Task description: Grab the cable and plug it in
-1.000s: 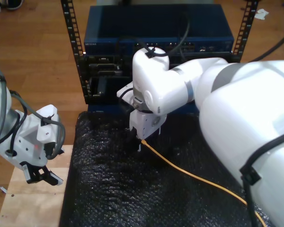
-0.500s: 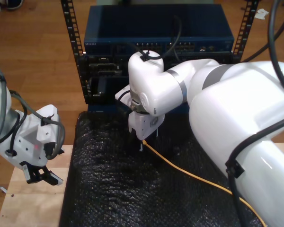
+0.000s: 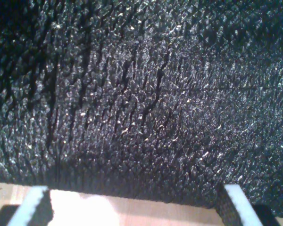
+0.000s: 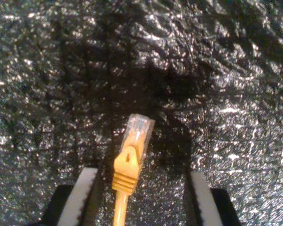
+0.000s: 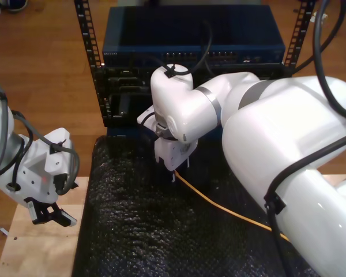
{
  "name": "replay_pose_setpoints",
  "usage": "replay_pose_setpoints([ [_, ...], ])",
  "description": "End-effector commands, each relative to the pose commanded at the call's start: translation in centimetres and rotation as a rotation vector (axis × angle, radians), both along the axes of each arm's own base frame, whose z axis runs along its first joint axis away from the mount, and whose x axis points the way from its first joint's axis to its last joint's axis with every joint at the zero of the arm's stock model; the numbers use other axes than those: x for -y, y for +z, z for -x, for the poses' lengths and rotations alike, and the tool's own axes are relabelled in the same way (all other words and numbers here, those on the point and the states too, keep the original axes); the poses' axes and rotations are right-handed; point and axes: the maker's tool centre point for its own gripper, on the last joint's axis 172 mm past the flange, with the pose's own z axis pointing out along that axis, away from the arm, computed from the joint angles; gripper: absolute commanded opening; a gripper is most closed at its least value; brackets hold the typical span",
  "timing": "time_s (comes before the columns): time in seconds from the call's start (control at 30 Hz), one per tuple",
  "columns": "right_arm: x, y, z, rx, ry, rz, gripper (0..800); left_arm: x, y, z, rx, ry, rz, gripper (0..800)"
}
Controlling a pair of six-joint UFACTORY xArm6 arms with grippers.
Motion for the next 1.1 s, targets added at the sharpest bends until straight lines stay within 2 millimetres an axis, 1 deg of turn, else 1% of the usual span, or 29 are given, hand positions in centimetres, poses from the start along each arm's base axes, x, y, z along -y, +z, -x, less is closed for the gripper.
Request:
replay_pose_setpoints([
  [0.07,0.03,-0.17,0.05,-0.003,0.000,0.002,377,0.00,0.00,0.00,0.000,0.000,0.000,800],
  [0.27,0.03,-0.20,0.00,-0.002,0.002,0.003,337,-0.05,0.00,0.00,0.000,0.002,0.000,800],
  [0.4,-0.46,-0.13,0.16,0.001,0.013,0.002,259,-0.08,-0.01,0.01,0.000,0.001,-0.001,800],
  [0.57,-0.60,0.16,-0.08,0.006,0.014,-0.001,227,0.05,-0.17,0.16,-0.004,0.000,0.001,800],
  [0.7,-0.69,0.14,-0.07,0.006,0.017,-0.001,226,0.05,-0.17,0.16,-0.004,0.000,0.001,800],
  [0.83,-0.48,-0.37,0.10,-0.003,0.016,0.005,249,0.00,-0.17,0.15,-0.004,0.002,0.001,800],
  [1.1,-0.46,-0.54,0.29,-0.008,0.017,0.008,241,0.05,-0.17,0.16,-0.004,0.000,0.001,800],
])
